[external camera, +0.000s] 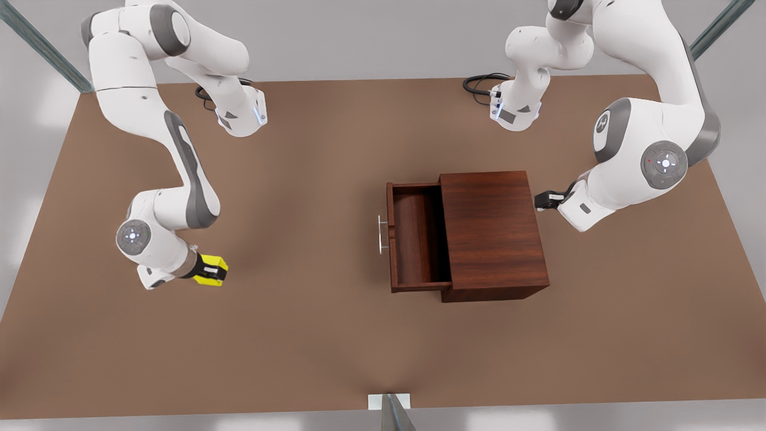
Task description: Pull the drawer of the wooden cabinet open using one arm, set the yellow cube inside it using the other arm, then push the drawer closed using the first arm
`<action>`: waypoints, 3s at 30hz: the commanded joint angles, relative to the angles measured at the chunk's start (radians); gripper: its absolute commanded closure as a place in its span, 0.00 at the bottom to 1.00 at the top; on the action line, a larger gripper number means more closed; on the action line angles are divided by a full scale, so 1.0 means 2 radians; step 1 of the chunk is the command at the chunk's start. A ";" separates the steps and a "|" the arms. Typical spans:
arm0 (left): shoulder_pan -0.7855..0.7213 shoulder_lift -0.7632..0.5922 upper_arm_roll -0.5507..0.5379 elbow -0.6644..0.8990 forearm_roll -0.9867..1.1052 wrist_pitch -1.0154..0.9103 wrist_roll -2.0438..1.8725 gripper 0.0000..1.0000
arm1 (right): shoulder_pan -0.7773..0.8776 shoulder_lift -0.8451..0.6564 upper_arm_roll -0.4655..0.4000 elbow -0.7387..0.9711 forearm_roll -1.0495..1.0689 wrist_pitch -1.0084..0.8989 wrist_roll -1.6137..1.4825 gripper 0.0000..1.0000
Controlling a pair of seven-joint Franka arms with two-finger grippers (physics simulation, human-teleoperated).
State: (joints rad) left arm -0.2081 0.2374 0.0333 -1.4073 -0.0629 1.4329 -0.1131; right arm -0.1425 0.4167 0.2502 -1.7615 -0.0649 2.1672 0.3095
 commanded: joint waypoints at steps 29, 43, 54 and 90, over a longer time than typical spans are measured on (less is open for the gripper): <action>-0.005 -0.001 -0.001 -0.002 0.001 0.000 -0.014 0.00 | 0.399 0.197 0.014 0.353 0.048 -0.169 0.629 0.35; -0.055 0.000 -0.004 0.002 -0.002 0.002 -0.146 0.00 | 0.405 0.218 0.009 0.432 0.048 -0.149 0.670 0.35; -0.091 0.008 -0.004 0.003 0.007 0.011 -0.217 0.00 | 0.409 0.227 -0.008 0.436 0.047 -0.101 0.698 0.00; -0.349 0.371 0.018 0.260 0.165 0.374 -0.756 0.00 | 0.021 -0.024 -0.101 0.184 0.004 -0.322 -0.158 0.00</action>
State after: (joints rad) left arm -0.9065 0.9790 0.0677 -0.8869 0.2501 2.1285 -1.2984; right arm -0.0996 0.3683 0.0496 -1.3950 -0.0616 1.5283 0.3461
